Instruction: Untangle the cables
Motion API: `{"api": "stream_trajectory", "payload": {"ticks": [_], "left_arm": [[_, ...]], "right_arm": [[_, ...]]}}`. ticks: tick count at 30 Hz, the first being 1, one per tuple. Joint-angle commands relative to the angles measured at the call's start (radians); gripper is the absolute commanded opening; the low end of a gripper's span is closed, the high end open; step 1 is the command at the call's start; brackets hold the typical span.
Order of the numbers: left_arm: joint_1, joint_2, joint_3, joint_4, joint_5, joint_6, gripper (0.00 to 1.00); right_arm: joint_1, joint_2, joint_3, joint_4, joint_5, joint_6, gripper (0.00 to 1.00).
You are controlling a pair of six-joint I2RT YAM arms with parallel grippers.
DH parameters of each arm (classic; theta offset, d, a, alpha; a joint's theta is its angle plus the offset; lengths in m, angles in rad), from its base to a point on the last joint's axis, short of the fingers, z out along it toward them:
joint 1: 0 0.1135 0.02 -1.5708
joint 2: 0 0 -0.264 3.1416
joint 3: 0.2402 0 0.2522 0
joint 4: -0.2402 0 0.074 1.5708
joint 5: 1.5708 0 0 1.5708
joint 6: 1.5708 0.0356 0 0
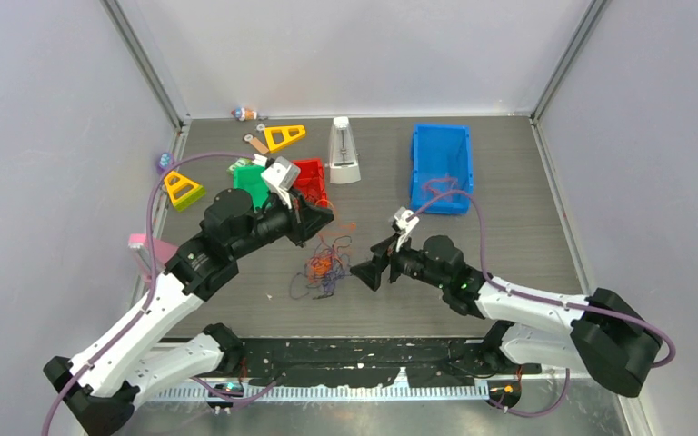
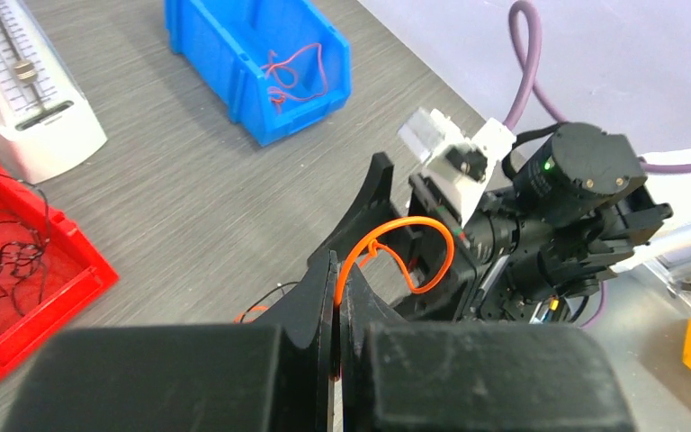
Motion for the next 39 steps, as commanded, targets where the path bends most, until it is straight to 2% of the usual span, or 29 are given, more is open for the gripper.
{"api": "stream_trajectory", "payload": {"ticks": [1,9,15,16,17,18,19,20,21,22,24,27,30,34,39], "left_arm": [[-0.003,0.009,0.009,0.120,0.074,-0.047,0.00],[-0.005,0.025,0.009,0.192,0.132,-0.098,0.00],[-0.003,0.037,0.055,0.187,0.129,-0.087,0.00],[-0.005,0.038,0.064,0.187,0.136,-0.089,0.00],[-0.004,0.038,0.071,0.186,0.141,-0.091,0.00],[-0.004,0.034,0.078,0.184,0.142,-0.093,0.00],[-0.003,0.031,0.086,0.172,0.124,-0.090,0.00],[-0.003,0.024,0.095,0.159,0.104,-0.085,0.00],[-0.001,0.016,0.107,0.116,0.059,-0.075,0.00],[0.006,0.005,0.125,0.077,0.001,-0.060,0.00],[0.026,-0.024,0.156,-0.002,-0.161,-0.026,0.00],[0.084,-0.077,0.170,-0.081,-0.312,0.021,0.00],[0.176,-0.132,0.166,-0.156,-0.402,0.025,0.00],[0.292,-0.212,0.108,-0.226,-0.607,-0.001,0.00],[0.367,-0.304,0.034,-0.252,-0.857,-0.029,0.00]], "right_arm": [[0.076,0.050,0.002,0.217,0.007,-0.066,0.94],[0.132,0.208,0.078,0.285,0.039,-0.078,0.93],[0.144,0.299,0.091,0.329,0.019,-0.044,0.80],[0.144,0.302,0.093,0.323,0.031,-0.044,0.69],[0.145,0.300,0.096,0.308,0.055,-0.050,0.61],[0.145,0.294,0.098,0.298,0.069,-0.054,0.45],[0.145,0.291,0.099,0.280,0.102,-0.056,0.37],[0.144,0.280,0.097,0.275,0.146,-0.055,0.23],[0.144,0.274,0.086,0.269,0.164,-0.047,0.16],[0.143,0.258,0.079,0.263,0.257,-0.029,0.08],[0.135,0.230,0.060,0.213,0.401,0.011,0.06],[0.090,0.191,0.039,0.071,0.552,0.099,0.05],[-0.045,0.142,-0.010,0.025,0.554,0.233,0.05],[-0.178,0.069,-0.088,-0.041,0.560,0.341,0.05],[-0.232,-0.053,-0.116,-0.161,0.659,0.373,0.05]]}}
